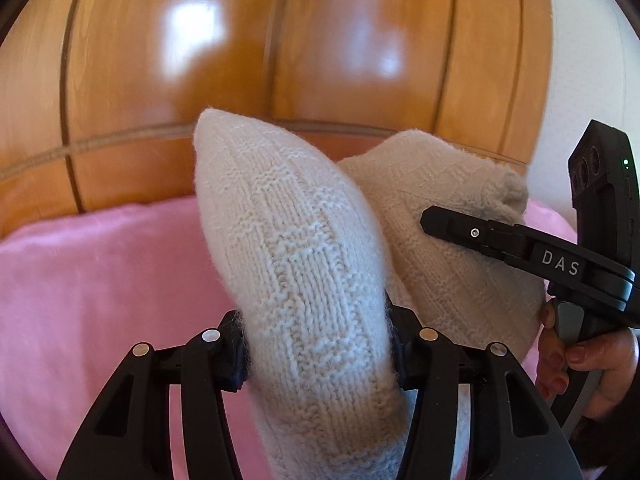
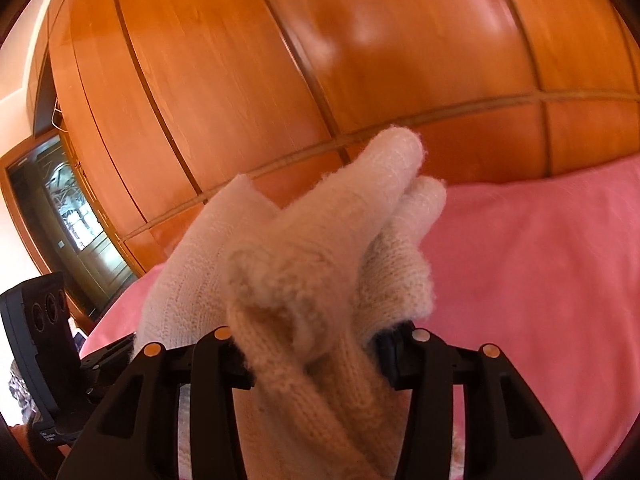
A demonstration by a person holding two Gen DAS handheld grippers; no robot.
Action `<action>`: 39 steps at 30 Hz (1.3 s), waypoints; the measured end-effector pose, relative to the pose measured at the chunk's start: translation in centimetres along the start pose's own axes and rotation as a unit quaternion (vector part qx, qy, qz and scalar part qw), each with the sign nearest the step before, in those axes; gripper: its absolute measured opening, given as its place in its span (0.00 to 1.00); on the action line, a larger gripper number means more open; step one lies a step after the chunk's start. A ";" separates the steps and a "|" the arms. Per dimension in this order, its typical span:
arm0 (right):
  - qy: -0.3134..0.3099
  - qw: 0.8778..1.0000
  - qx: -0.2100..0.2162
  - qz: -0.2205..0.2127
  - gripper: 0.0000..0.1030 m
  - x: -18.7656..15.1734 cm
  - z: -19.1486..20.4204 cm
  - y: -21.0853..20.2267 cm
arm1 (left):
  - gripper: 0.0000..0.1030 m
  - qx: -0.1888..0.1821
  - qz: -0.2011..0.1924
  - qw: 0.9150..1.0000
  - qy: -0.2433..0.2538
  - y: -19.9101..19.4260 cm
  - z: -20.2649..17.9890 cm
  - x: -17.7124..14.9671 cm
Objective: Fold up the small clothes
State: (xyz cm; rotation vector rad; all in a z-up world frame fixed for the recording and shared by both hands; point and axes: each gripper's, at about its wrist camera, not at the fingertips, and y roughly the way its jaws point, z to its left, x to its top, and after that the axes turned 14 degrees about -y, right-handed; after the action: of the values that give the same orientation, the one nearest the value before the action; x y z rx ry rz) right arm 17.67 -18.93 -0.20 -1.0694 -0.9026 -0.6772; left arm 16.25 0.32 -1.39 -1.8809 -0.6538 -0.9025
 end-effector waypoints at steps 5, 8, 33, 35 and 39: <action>0.000 1.000 -0.007 0.005 0.42 1.6 -1.7 6.1 | 0.50 0.037 -0.002 0.999 -0.017 5.3 2.9 2.0; -0.007 0.998 -0.036 0.053 0.42 0.5 -2.7 10.4 | 0.51 0.058 0.035 0.997 -0.049 8.3 4.8 1.6; -0.048 0.945 -0.279 0.162 0.96 -5.4 -3.5 6.7 | 0.89 0.106 0.039 0.982 -0.152 4.5 7.4 -3.7; -0.028 0.950 -0.264 0.166 0.97 -5.5 -4.4 7.1 | 0.90 0.114 0.062 0.981 -0.145 5.6 7.3 -3.7; -0.033 0.951 -0.267 0.151 0.98 -5.5 -3.8 6.8 | 0.92 0.105 0.056 0.980 -0.161 4.9 7.9 -4.1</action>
State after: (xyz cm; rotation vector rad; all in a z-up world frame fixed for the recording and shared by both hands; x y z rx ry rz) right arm 21.81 -19.91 -8.75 -1.6850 -0.5988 -0.6434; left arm 19.98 4.96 -9.57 -1.8656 -0.7951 -0.4392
